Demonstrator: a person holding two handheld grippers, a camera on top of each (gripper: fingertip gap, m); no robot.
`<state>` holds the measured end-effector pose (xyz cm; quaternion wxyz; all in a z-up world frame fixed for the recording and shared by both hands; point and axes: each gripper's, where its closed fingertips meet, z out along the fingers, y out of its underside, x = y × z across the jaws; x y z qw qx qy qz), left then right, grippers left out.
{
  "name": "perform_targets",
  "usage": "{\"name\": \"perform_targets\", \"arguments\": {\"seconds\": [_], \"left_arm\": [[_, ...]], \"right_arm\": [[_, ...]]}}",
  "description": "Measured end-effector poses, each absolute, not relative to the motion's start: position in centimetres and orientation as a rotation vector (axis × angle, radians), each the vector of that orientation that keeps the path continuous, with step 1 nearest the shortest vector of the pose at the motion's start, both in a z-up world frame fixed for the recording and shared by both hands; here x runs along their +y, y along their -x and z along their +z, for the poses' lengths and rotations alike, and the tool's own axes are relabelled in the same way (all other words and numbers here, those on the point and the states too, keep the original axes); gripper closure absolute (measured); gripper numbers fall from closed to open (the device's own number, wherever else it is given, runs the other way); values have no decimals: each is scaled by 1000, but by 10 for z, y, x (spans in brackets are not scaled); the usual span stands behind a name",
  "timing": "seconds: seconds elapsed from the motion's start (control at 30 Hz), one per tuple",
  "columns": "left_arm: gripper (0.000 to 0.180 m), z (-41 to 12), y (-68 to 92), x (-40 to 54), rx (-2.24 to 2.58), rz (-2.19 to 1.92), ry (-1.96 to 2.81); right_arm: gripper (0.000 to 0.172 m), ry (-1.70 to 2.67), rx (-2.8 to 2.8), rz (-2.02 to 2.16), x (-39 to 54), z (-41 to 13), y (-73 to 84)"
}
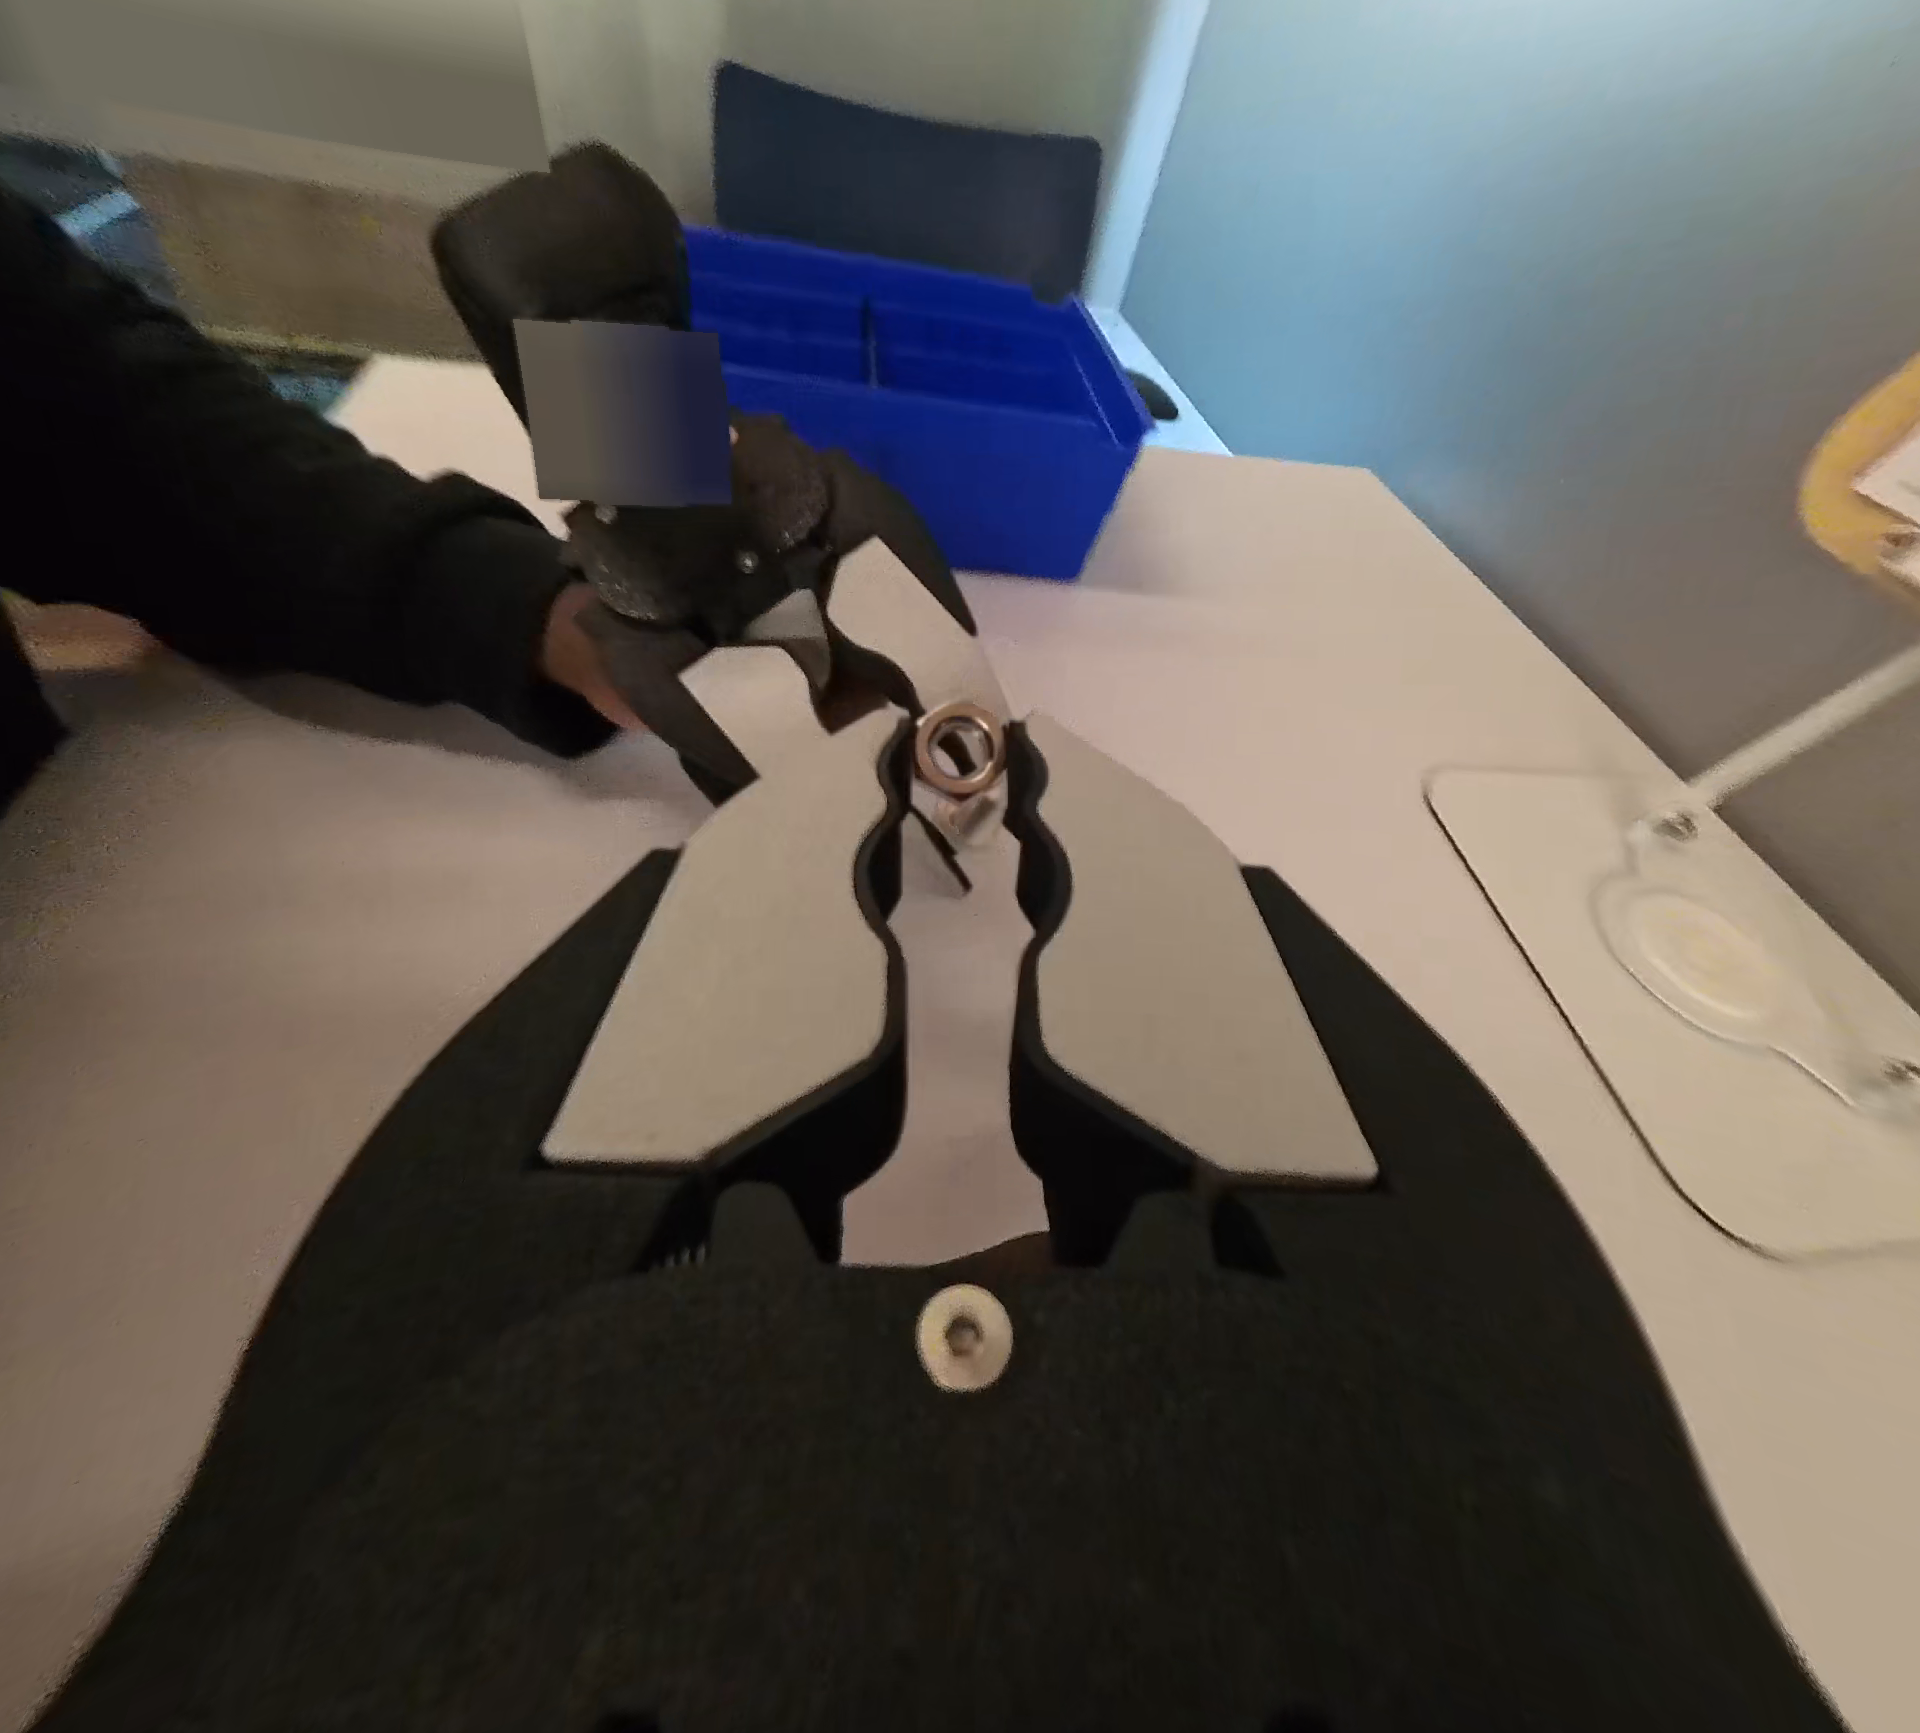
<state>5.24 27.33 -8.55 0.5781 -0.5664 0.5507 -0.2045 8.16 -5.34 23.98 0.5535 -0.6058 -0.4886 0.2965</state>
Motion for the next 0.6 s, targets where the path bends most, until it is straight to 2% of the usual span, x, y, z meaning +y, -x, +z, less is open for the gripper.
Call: {"name": "perform_targets", "arguments": {"seconds": [0.2,0.6], "left_arm": [[163,-108,-64,269,1352,-435,1323],[163,-116,-59,265,1385,-396,1321]], "right_arm": [[155,1469,-1185,648,-51,216,-93],[155,1512,-1255,579,-49,189,-80]]}}
